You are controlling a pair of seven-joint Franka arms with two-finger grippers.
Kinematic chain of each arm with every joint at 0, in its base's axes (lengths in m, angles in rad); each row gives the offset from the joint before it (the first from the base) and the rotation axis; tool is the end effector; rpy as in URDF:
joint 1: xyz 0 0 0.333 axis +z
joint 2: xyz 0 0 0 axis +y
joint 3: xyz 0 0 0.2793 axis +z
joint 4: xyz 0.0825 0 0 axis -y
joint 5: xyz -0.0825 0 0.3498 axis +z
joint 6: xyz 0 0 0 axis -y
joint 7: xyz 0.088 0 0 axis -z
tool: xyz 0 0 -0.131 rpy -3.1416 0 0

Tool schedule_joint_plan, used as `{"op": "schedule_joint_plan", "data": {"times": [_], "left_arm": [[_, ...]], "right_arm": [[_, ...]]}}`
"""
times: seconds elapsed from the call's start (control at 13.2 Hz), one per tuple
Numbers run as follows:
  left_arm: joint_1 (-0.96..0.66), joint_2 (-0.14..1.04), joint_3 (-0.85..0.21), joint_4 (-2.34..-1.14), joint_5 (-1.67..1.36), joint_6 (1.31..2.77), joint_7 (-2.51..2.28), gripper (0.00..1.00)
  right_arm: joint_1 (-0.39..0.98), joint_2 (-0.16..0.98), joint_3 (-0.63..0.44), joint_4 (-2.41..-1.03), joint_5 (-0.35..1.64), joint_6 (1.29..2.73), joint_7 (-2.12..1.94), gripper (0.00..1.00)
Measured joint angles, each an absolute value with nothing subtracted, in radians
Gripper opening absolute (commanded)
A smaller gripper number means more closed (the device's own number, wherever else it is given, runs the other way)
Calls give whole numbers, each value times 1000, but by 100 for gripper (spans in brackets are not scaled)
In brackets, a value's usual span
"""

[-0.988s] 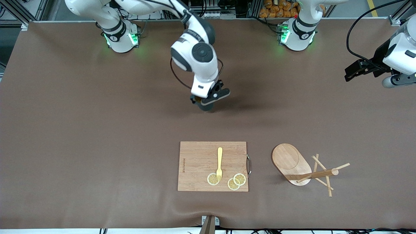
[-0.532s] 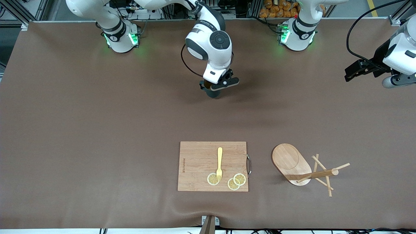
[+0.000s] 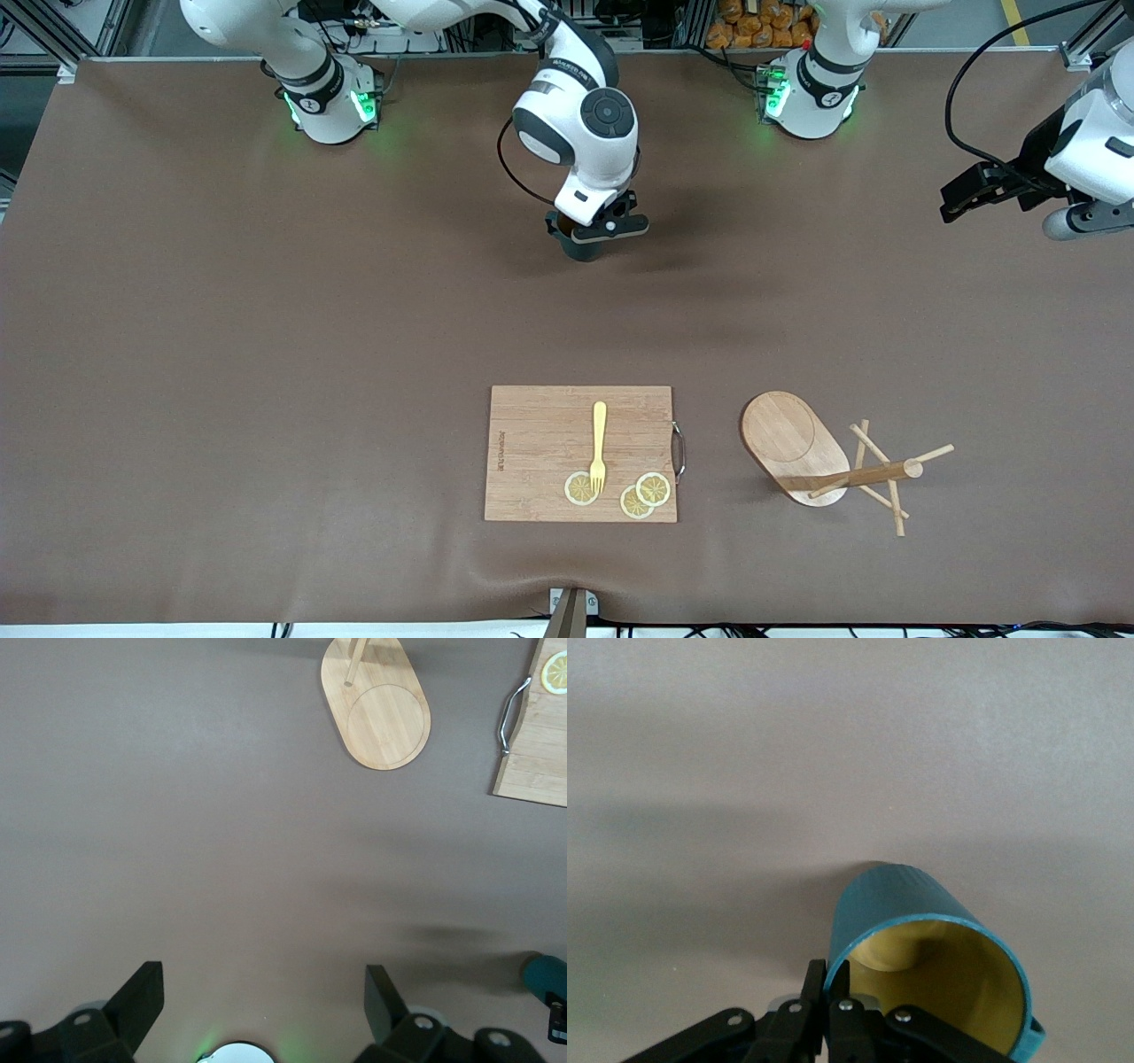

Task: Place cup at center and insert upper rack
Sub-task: 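Lift and carry the teal mug to the table center with the right gripper, then set the mug down and open the right gripper while the left gripper approaches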

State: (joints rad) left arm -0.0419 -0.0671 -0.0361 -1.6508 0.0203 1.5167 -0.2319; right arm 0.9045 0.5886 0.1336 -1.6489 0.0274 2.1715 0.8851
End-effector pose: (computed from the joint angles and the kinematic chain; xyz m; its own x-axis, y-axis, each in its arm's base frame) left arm 0.4921 -0.0362 0.5586 0.9861 0.1547 -0.0600 0.1526 -0.9876 -0.0375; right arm 0.3240 0.5395 0.2345 0.9867 0.1165 -0.1138 0.1159 -0.9932 -0.0117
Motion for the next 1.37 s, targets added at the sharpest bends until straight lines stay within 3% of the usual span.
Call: {"op": "schedule_joint_plan", "data": {"times": [0.61, 0.84, 1.37], "left_arm": [[-35, -66, -36, -1651, 20, 1525, -229, 100], [-35, -62, -36, -1651, 20, 1525, -229, 100], [-36, -61, -36, -1651, 20, 1541, -229, 100]], "right_arm": [[906, 609, 134, -1644, 33, 2178, 957, 2], [906, 610, 133, -1643, 33, 2180, 960, 30], [906, 610, 132, -1622, 33, 2183, 959, 69]]}}
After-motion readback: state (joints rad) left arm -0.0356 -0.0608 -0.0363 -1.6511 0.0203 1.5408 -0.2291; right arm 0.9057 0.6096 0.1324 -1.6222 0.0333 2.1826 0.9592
